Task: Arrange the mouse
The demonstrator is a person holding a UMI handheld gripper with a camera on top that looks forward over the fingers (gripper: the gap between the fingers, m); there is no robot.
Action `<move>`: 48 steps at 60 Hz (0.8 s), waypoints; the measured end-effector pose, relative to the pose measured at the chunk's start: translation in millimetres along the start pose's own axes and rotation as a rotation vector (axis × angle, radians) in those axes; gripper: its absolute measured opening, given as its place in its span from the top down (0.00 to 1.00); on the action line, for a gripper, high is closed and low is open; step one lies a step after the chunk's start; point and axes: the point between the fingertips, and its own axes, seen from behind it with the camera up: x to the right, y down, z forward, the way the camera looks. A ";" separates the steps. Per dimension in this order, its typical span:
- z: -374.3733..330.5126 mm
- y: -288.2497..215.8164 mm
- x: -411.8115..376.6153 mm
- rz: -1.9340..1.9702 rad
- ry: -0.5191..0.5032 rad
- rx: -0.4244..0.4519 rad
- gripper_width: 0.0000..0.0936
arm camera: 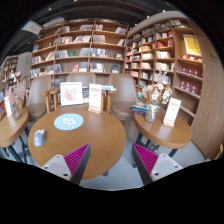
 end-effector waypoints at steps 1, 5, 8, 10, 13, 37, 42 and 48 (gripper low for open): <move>1.0 0.3 -6.5 0.002 -0.002 0.002 0.09; 3.4 1.6 -18.0 -0.001 -0.016 -0.001 0.09; 4.1 3.3 -28.9 -0.007 -0.028 -0.002 0.09; 4.4 3.8 -38.3 -0.010 -0.037 -0.004 0.09; 3.2 3.4 -53.2 -0.010 -0.055 -0.005 0.09; -15.0 31.6 -213.2 -0.103 -0.241 -0.028 0.09; -20.8 40.0 -245.8 -0.121 -0.274 -0.033 0.09; -22.0 49.1 -278.6 -0.113 -0.306 -0.042 0.09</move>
